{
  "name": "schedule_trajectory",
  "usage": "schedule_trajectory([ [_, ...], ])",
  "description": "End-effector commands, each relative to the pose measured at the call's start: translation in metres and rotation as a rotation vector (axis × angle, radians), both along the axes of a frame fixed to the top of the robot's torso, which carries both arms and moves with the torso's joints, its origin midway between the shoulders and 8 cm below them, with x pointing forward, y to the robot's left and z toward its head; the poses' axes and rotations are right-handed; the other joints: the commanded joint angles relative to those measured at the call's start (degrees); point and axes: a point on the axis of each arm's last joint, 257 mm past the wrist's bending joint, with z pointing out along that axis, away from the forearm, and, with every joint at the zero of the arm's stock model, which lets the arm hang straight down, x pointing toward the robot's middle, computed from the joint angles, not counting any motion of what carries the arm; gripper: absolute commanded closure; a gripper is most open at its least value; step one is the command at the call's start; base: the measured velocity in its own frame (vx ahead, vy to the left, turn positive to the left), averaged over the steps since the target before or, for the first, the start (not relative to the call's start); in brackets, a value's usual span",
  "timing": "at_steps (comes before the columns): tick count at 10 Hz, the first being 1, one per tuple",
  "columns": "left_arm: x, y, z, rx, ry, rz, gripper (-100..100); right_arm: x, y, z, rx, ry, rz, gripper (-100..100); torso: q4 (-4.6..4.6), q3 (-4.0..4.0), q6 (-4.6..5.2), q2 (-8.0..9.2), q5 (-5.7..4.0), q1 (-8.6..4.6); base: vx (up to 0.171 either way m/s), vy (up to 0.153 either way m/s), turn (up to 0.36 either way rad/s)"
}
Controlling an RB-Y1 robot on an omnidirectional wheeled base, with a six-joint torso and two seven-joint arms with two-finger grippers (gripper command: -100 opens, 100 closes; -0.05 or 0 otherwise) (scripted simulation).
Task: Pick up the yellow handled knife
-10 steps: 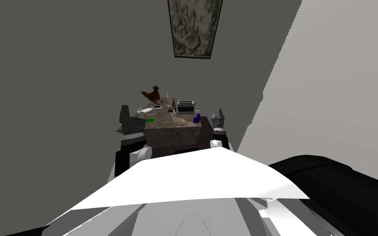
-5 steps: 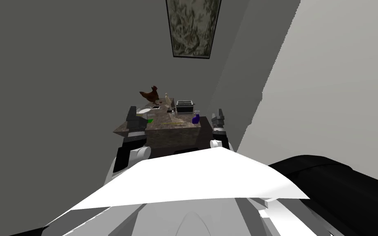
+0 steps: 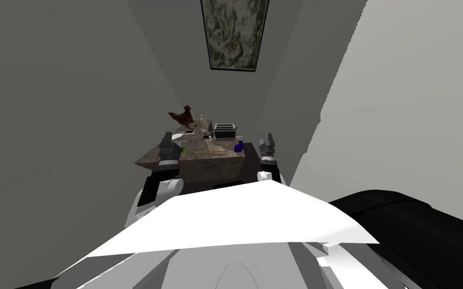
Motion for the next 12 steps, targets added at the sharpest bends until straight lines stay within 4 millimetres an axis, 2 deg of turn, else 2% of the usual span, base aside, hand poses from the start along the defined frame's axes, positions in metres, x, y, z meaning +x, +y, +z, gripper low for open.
schedule_trajectory([
  [1,0.006,0.005,-0.012,0.006,0.048,0.011,-100,0.0,0.0,0.0,0.0,0.0,0.0,0,0.0,0.0,0.0,0.0,0.0,0.0,0.02,-0.026,-0.012],
  [5,0.014,0.013,-0.03,0.013,0.124,0.032,-100,0.0,0.0,0.0,0.0,0.0,0.0,0,0.0,0.01,0.0,0.01,0.0,0.01,0.02,-0.026,-0.013],
  [12,0.03,0.036,-0.075,0.023,0.311,0.088,-100,0.0,0.0,0.0,0.0,0.0,0.0,0,0.0,0.01,0.0,0.02,0.0,0.01,0.022,-0.031,-0.015],
])
